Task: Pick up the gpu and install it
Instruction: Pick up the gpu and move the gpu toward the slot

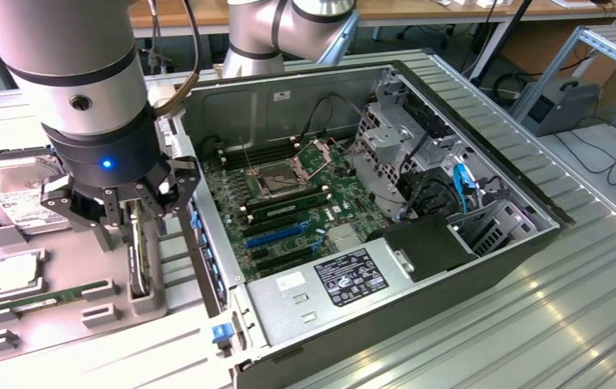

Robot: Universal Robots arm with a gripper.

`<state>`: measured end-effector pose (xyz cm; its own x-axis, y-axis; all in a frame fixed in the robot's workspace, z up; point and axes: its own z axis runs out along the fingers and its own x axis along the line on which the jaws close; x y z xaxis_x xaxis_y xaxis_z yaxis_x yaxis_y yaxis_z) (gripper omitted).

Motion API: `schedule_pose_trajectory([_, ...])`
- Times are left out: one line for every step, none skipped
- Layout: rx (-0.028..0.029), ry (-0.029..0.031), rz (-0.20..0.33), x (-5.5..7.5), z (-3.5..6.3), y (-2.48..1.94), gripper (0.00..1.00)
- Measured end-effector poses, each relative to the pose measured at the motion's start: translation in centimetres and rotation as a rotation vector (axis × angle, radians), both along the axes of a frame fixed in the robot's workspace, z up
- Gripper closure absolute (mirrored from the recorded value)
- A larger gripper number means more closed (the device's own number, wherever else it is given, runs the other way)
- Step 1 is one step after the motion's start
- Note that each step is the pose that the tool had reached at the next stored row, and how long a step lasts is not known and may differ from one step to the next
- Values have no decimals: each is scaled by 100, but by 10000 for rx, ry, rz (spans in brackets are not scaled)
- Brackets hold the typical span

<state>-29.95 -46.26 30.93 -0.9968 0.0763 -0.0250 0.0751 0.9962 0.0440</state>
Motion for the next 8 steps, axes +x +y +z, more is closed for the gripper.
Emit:
schedule_pose_trajectory([-1,2,0,-3,-3,3,58])
schedule_pose_trajectory([-1,3,1,-6,-5,6,58])
schedule_pose_trajectory([-3,3,1,-12,-9,9,58])
schedule_pose_trajectory([-2,3,1,-18,-13,12,58])
schedule_pose_trajectory([-1,2,0,-24,-17,15,58])
schedule_pose_trajectory([-1,2,1,-30,-21,18,58])
schedule_pose_trajectory([-1,2,2,-35,-27,22,58])
schedule_pose_trajectory([-1,1,2,-37,-32,24,58])
